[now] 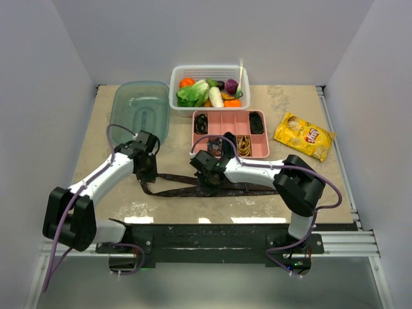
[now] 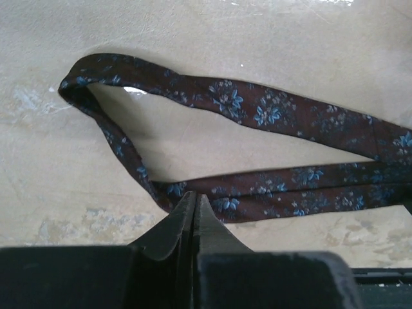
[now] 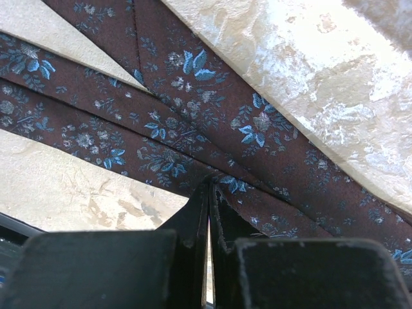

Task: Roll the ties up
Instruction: Flatten out the tie at the center of the board.

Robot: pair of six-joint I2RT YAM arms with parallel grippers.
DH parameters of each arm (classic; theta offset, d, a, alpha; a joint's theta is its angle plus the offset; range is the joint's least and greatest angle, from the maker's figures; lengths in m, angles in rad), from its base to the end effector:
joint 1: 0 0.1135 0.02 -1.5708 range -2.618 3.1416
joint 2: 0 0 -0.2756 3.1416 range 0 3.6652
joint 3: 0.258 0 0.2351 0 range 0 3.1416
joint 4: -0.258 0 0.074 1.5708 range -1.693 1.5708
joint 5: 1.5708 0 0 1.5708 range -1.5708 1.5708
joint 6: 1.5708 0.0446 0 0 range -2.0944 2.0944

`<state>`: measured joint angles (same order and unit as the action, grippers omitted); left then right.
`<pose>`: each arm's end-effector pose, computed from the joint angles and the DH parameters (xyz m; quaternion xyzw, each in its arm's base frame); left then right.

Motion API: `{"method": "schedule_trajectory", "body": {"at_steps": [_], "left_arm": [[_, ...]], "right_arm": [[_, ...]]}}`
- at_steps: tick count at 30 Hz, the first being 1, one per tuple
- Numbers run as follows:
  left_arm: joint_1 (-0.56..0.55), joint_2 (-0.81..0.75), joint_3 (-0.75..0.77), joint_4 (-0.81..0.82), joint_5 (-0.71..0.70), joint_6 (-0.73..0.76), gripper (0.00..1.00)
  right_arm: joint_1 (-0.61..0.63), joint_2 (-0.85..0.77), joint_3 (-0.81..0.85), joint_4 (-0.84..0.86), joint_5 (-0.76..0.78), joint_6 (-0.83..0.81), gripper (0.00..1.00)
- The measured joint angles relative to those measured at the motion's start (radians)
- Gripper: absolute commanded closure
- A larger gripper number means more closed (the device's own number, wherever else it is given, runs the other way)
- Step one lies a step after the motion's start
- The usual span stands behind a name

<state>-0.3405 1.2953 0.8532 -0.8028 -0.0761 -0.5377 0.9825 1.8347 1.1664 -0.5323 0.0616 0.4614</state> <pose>0.2029 -0.0683 0.2234 -0.1032 0.9806 -0.0349 0.1627 0.1967 0.2899 0.1753 -0.2476 0.9508 0.0988 0.1581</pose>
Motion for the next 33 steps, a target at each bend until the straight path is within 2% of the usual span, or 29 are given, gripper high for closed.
{"method": "schedule_trajectory", "body": {"at_steps": [6,13,22,33], "left_arm": [[0.0,0.121,0.0,0.043,-0.027,-0.002,1.0],[0.0,0.186,-0.001,0.106,-0.065,-0.028,1.0],[0.002,0.201,-0.002,0.124,-0.12,-0.045,1.0],[0.006,0.162,-0.062,0.127,-0.15,-0.066,1.0]], "right_arm": [[0.0,-0.011,-0.018,0.016,0.018,0.047,1.0],[-0.016,-0.037,-0.059,0.038,0.041,0.117,1.0],[-0.169,-0.14,-0.185,0.059,0.025,0.14,1.0],[-0.185,-0.146,-0.191,0.058,0.029,0.133,1.0]]}}
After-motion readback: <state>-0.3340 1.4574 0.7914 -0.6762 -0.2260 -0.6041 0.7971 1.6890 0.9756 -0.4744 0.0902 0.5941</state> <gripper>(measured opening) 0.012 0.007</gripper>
